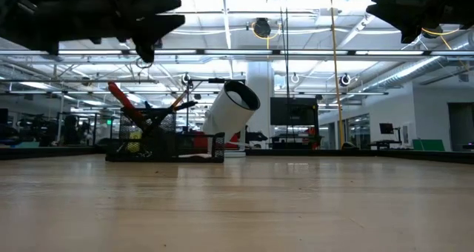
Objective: Pick and place office supplies into organizer
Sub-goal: Return to Home Position
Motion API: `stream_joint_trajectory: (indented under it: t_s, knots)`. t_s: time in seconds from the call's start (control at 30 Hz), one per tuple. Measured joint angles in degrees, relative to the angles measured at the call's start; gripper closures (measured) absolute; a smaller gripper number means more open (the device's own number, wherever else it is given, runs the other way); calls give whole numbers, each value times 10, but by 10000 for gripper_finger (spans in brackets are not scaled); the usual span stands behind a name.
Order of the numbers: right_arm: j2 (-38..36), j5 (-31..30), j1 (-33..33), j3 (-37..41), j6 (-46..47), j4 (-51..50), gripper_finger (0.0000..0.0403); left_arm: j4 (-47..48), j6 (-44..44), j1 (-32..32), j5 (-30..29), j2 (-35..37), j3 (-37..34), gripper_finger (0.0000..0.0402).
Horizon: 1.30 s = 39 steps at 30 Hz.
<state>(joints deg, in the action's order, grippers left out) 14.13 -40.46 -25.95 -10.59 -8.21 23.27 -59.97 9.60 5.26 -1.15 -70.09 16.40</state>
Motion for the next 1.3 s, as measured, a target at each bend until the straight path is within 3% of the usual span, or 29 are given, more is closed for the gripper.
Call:
stream_joint_trajectory:
  t_s: [0.2, 0.37, 0.47, 0.63, 0.77, 0.87, 0.97, 1.17, 1.3]
  knots:
    - [0, 0, 0, 0, 0, 0, 273, 49, 56, 82, 25, 22, 0, 251]
    - [0, 0, 0, 0, 0, 0, 273, 56, 0, 175, 56, 27, 0, 254]
    - [0, 0, 0, 0, 0, 0, 273, 59, -9, 229, -73, 57, 0, 252]
    - [0, 0, 0, 0, 0, 4, 273, 182, -12, 294, -282, 127, 0, 254]
    - [0, 4, 0, 0, 31, 36, 273, 249, 0, 314, -324, 185, 0, 252]
    - [17, 62, 5, 1, 91, 57, 273, 268, -19, 322, -347, 221, 0, 254]
    - [68, 148, 13, 25, 148, 110, 273, 271, -52, 324, -362, 253, 0, 253]
    - [250, 141, 38, 57, 358, 233, 279, 306, -82, 337, -350, 325, 0, 254]
    - [392, 110, 61, 39, 404, 323, 295, 329, -82, 348, -370, 342, 0, 254]
